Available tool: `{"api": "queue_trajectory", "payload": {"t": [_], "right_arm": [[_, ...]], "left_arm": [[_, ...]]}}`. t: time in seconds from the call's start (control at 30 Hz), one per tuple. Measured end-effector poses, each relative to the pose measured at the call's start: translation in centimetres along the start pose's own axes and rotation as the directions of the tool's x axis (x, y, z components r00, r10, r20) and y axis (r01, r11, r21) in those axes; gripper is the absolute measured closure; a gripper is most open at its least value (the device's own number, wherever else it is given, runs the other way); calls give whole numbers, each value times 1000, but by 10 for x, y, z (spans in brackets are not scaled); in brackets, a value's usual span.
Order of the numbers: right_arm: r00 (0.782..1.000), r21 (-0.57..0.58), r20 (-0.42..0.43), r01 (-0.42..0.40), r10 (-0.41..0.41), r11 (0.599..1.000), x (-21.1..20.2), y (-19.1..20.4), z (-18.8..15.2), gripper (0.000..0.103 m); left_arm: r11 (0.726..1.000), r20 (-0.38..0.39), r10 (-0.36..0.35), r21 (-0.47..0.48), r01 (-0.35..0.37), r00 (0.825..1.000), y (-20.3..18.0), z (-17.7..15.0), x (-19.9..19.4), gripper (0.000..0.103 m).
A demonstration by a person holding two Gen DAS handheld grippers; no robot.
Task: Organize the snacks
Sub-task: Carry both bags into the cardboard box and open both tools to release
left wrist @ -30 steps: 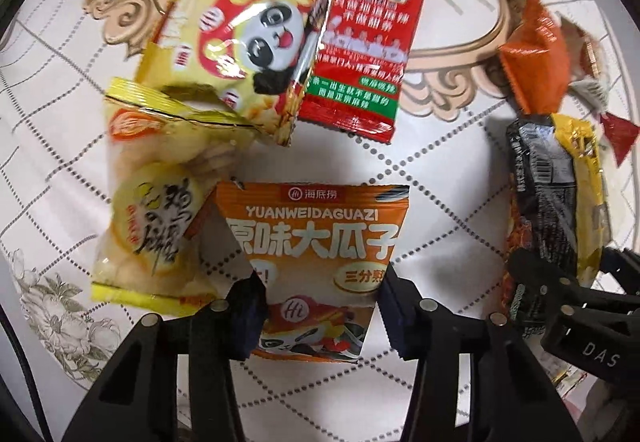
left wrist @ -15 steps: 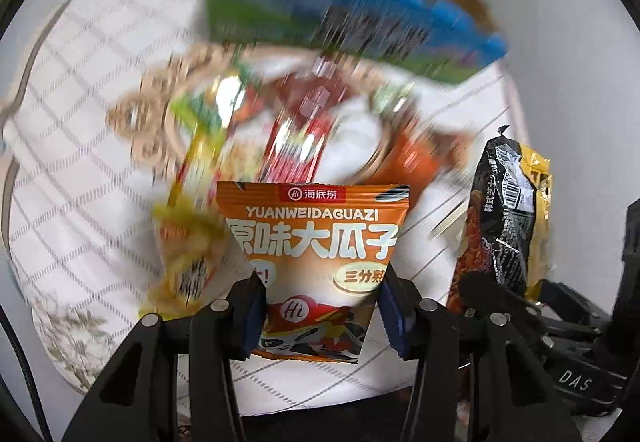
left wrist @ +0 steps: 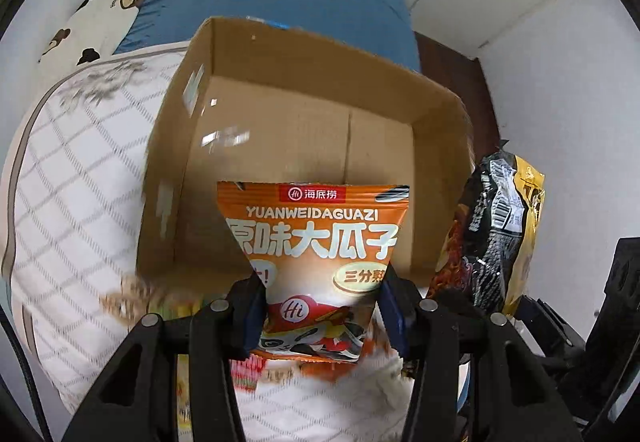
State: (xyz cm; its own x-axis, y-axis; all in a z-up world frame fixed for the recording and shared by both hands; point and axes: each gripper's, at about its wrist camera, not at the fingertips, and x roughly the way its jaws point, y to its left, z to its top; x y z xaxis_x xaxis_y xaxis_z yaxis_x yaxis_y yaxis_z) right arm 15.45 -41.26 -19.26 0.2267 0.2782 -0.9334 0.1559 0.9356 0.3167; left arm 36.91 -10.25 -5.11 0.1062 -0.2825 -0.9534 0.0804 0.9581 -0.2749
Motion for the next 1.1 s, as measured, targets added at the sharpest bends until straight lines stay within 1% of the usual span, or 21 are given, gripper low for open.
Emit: {"api": "queue_trajectory", "payload": {"t": [0.03,0.1,0.2,0.27,0.4,0.43,0.5,0.57,0.6,0.63,0.67,0.7,0.73,0.83,1.0,1.07,1.1], "right_arm": [[1000,-2,-10,7,-7,1000,12,-7,11,16],[999,-9,-45,13,-13,1000,54,-8,37,16],[995,-10,-96,24,-25,1000,98,-21,69,16],[992,-13,-125,31,-32,999,117,-25,86,16],[985,-4,-174,18,-19,1000,149,-33,107,16],[983,1,-181,18,-17,1000,164,-36,116,16],[981,8,-195,11,-9,1000,178,-44,121,16],[978,8,-208,5,-4,1000,191,-43,129,15],[978,10,-208,3,-1,1000,194,-44,130,15],[978,12,-207,-3,5,1000,192,-42,126,14],[977,14,-212,-5,8,1000,196,-45,127,11],[976,17,-217,4,0,1000,195,-41,124,5],[976,14,-219,6,-3,1000,198,-45,125,4],[976,1,-216,25,-24,1000,200,-61,126,4],[979,1,-194,59,-57,998,181,-76,117,4],[981,-6,-177,83,-83,997,172,-76,112,4],[982,-10,-166,94,-95,996,168,-80,111,4]], "left_arm": [[1000,-9,8,-11,-8,1000,1,12,10,57],[999,-36,21,-34,-22,999,4,38,32,57],[997,-75,42,-57,-46,996,13,69,68,57],[996,-100,58,-65,-65,993,15,83,88,57],[993,-132,86,-72,-96,988,13,95,111,57],[992,-140,91,-72,-102,986,9,95,113,56],[991,-150,100,-76,-113,984,6,96,120,56],[990,-148,112,-66,-122,983,6,94,124,55],[990,-146,115,-62,-125,983,6,94,125,54],[991,-145,117,-53,-126,983,4,94,126,46],[990,-143,123,-44,-131,982,2,93,126,29],[990,-140,130,-38,-136,982,1,93,126,19],[989,-132,136,-32,-141,982,0,91,124,14],[986,-118,162,-3,-164,980,-4,86,120,14],[981,-86,192,23,-191,978,1,80,114,14],[978,-62,206,28,-205,977,2,75,106,14],[977,-45,214,32,-213,976,7,79,105,14]]}}
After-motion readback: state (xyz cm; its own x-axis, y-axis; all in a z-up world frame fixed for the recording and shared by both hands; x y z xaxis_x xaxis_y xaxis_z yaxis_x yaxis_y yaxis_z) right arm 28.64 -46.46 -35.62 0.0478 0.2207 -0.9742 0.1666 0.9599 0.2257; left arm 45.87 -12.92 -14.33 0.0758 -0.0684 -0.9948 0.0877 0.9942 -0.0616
